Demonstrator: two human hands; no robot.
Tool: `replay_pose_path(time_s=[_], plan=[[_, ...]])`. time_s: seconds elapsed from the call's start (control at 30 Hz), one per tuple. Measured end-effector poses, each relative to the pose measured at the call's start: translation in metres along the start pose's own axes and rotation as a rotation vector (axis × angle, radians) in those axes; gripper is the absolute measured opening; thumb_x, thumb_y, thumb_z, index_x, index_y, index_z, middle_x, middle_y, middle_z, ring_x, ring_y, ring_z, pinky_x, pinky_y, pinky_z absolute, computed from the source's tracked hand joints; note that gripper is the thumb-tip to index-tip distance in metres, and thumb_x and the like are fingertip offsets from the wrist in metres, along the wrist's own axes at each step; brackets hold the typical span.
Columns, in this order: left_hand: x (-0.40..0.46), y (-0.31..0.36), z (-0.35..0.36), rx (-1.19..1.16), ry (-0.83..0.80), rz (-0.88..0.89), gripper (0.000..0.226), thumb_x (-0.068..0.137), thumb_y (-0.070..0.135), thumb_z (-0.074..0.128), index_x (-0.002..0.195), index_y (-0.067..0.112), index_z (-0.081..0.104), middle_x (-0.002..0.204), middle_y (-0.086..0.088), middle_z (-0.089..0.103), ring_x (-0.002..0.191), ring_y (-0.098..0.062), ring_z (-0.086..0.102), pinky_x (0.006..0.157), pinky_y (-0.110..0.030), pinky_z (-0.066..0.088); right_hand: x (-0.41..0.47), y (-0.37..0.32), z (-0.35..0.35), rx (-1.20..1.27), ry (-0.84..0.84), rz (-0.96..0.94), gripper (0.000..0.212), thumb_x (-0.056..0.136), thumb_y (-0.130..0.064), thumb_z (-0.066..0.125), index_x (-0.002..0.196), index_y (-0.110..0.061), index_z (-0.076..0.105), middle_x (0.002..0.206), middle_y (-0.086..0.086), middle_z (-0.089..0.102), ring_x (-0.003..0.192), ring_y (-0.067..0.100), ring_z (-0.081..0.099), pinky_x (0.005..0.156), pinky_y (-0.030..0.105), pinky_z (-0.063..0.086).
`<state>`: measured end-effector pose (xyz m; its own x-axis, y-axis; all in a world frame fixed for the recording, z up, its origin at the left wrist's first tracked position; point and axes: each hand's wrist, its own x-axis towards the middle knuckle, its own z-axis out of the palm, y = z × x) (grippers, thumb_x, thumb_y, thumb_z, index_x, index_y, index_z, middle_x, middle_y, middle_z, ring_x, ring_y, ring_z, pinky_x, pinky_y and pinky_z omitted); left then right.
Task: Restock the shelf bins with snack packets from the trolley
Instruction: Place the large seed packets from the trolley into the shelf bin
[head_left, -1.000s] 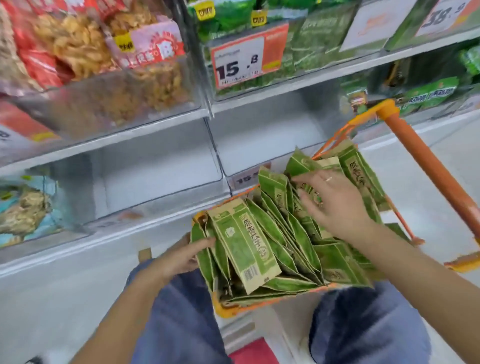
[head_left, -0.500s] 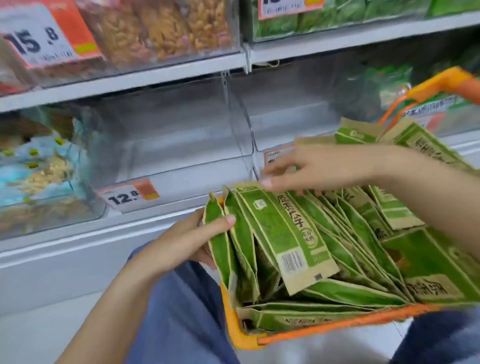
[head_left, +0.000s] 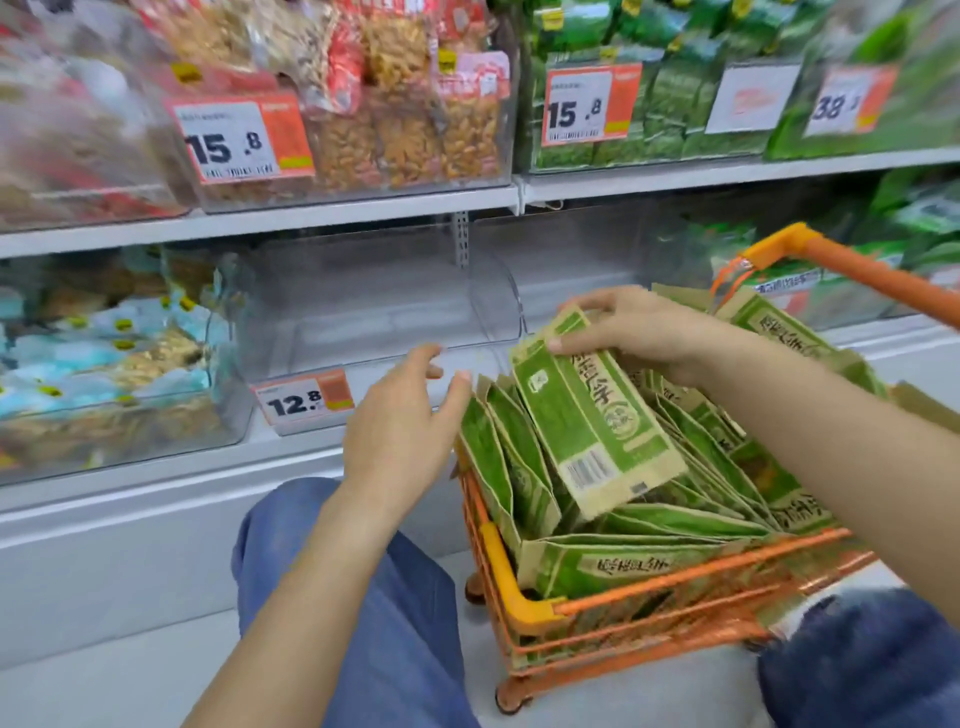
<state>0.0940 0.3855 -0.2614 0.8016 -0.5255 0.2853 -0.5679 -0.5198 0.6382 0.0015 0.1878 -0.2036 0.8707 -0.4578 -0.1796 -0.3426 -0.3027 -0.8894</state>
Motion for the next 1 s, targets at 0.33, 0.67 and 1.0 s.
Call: replay_pose_path(time_s=[0.33,0.67,1.0], plan=[[0.040,0.062,0.013,-0.456,-0.251,0.067,0.038,0.076,0.034,0.067,0.111,0.029,0.054,0.096,0.009,0.066,0.088,-0.011,0.062,0.075,-0.031,0.048,0.032,-0.047,0.018,0.234,0.162,-0.168,0.024,0.089,-0.033,0.065,0.097,-0.010,0.064,0.073,0.002,0.055,0.051,0.009,0.052,0.045,0.020,0.046],[0.093,0.012,0.014,-0.970,-0.200,-0.499,0.028,0.093,0.028,0.060,0.107,0.005,0.067,0.094,-0.015,0.073,0.071,-0.025,0.068,0.059,-0.029,0.055,0.072,-0.030,0.007,-0.150,-0.166,0.057,0.044,0.090,-0.055,0.051,0.100,-0.015,0.067,0.085,0.004,0.071,0.057,0.012,0.063,0.055,0.024,0.052],[0.217,-0.063,0.049,-1.004,-0.118,-0.726,0.011,0.096,0.018,0.055,0.101,0.010,0.062,0.091,-0.008,0.068,0.054,-0.011,0.066,0.047,-0.025,0.055,0.182,0.008,0.012,-0.795,0.096,-0.058,0.065,0.098,-0.054,0.035,0.139,-0.004,0.034,0.130,0.021,0.053,0.117,0.037,0.051,0.090,0.042,0.044]])
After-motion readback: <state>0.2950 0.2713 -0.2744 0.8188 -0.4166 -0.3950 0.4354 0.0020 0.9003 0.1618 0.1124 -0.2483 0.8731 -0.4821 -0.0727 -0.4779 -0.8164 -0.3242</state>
